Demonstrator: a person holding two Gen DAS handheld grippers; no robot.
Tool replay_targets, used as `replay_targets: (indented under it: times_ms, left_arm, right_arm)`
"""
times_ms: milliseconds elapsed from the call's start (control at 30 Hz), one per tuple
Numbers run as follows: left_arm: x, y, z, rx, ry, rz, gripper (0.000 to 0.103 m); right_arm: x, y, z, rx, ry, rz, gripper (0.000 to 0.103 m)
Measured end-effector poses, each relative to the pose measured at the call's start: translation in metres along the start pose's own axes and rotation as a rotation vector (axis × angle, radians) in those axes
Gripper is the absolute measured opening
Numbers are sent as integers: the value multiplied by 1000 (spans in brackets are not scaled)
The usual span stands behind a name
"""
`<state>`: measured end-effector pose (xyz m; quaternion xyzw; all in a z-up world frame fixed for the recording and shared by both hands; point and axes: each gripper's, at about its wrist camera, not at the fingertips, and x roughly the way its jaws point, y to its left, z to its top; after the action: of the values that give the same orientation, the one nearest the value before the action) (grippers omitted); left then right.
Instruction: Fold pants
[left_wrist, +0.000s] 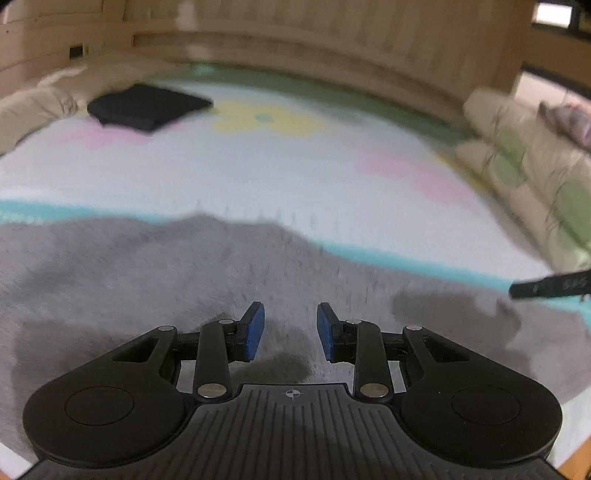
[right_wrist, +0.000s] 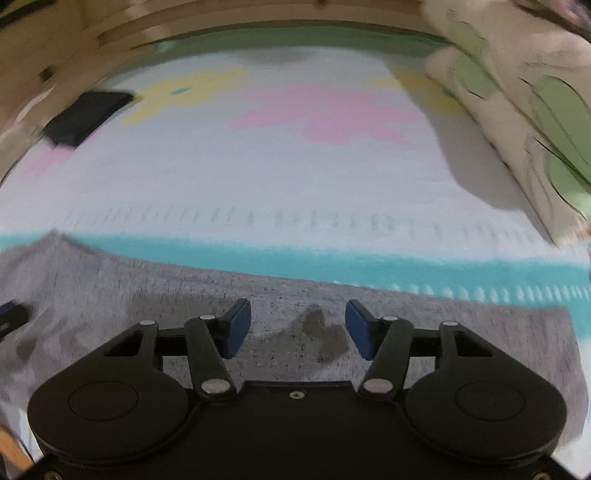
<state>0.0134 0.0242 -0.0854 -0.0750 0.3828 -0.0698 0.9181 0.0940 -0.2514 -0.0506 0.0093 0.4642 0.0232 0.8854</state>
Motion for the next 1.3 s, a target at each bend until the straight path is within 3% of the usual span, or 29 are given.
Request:
replay_targets:
  times_ms: [67, 100, 167, 367, 533, 800, 833, 900, 967, 1033, 1133, 1233, 1300]
  left_arm:
    - [26, -2, -4, 1, 122, -11, 30]
    - [27, -4, -5, 23, 79, 0, 30]
    - [29, -9, -3, 60, 73, 20, 30]
    - [22, 1, -6, -11, 43, -8, 30]
    - [22, 1, -6, -38, 31, -18, 30]
    - [20, 3, -7, -43, 27, -27, 30]
    - [20, 5, -7, -49, 27, -31, 30]
    - [17, 7, -7, -60, 24, -35, 30]
    - [14, 7, -6, -55, 10, -17, 30]
    - [8, 6, -5, -51, -26, 11, 30]
    - [3, 4, -4, -33, -61, 18, 30]
    - [9, -1, -5, 7, -32, 18, 30]
    - [23, -6, -6, 66, 38, 32, 31]
  right_arm:
    - [2, 6, 0, -87, -24, 39, 62]
    - [4, 13, 2, -133, -37, 69, 62]
    - [13, 31, 9, -219, -44, 123, 61]
    - [47, 79, 20, -471, -17, 242, 59]
    - [70, 90, 15, -519, 42, 321, 48]
    - [80, 98, 14, -545, 62, 388, 51]
    - [81, 99, 16, -544, 66, 390, 45]
    - [79, 102, 15, -564, 66, 392, 10]
    - [73, 111, 11, -619, 52, 363, 6]
    - [63, 116, 8, -661, -20, 315, 6]
    - [64, 112, 20, -580, -44, 304, 6]
    - [78, 113, 17, -566, 1, 296, 6]
    - [80, 114, 11, -557, -21, 272, 11]
